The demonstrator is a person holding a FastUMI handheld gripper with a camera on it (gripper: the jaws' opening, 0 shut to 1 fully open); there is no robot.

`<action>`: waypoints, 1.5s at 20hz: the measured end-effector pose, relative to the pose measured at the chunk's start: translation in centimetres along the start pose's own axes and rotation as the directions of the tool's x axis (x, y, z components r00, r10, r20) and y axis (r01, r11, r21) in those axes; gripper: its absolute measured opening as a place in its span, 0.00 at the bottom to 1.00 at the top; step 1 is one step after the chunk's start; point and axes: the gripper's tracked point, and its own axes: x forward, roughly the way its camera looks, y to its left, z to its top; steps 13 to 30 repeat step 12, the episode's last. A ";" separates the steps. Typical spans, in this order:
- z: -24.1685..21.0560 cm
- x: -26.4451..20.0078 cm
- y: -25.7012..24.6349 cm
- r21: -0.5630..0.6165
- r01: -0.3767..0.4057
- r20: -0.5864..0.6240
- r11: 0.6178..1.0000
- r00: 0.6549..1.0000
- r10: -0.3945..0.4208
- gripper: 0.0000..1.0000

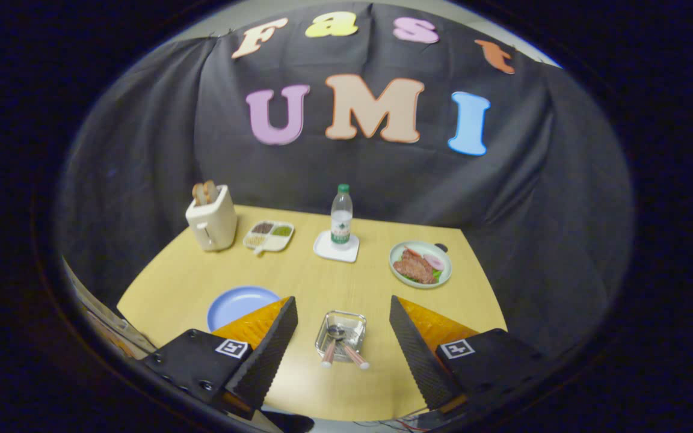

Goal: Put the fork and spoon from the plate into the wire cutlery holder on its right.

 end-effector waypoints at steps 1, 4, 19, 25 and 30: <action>0.6 -0.8 0.4 0.039 -0.002 0.067 0.999 0.998 -0.001 0.99; 2.8 -3.4 -0.3 0.110 0.065 0.282 0.992 0.955 -0.094 0.99; 5.9 -8.1 0.1 0.173 0.053 0.514 0.984 0.847 -0.136 0.99; 5.9 -8.1 0.1 0.173 0.053 0.514 0.984 0.847 -0.136 0.99; 5.9 -8.1 0.1 0.173 0.053 0.514 0.984 0.847 -0.136 0.99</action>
